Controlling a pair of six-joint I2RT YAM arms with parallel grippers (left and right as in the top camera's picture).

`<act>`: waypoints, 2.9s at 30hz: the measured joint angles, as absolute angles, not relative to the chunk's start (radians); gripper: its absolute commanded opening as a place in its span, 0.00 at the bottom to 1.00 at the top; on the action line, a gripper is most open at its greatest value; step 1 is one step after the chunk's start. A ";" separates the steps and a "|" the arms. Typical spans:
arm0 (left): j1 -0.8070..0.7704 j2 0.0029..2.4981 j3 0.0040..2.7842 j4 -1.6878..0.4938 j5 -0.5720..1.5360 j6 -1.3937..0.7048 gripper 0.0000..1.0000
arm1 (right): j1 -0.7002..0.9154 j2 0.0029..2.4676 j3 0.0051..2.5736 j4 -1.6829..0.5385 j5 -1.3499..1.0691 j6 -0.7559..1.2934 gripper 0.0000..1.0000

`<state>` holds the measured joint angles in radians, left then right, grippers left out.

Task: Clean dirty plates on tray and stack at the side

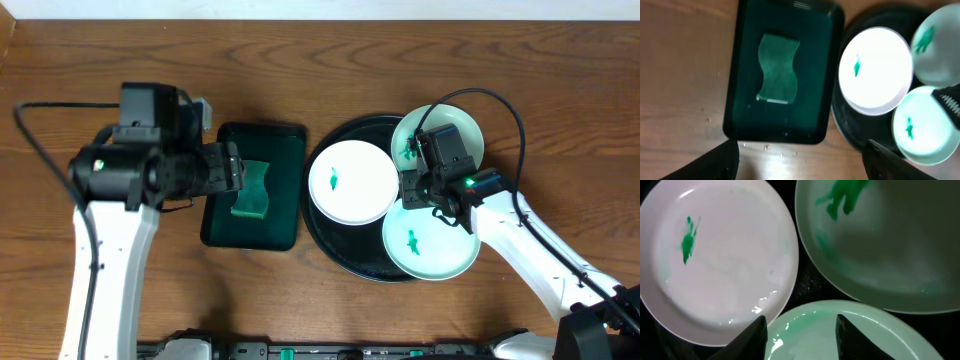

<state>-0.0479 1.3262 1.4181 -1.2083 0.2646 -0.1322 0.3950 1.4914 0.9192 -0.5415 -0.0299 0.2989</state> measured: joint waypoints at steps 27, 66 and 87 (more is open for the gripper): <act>-0.048 1.510 1.418 -1.230 0.256 -0.135 0.61 | 0.395 1.608 0.862 -0.379 -0.071 0.363 0.21; -0.048 1.510 1.418 -1.226 0.255 -0.135 0.60 | 0.395 1.677 0.862 -0.268 -0.078 0.360 0.12; -0.048 1.510 1.418 -1.219 0.255 -0.135 0.60 | 0.395 1.695 0.861 -0.231 -0.070 0.360 0.09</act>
<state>-0.0479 1.5097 1.4178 -1.2194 0.2554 -0.1349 0.3950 1.6955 0.8608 -0.2314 -0.0704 0.3595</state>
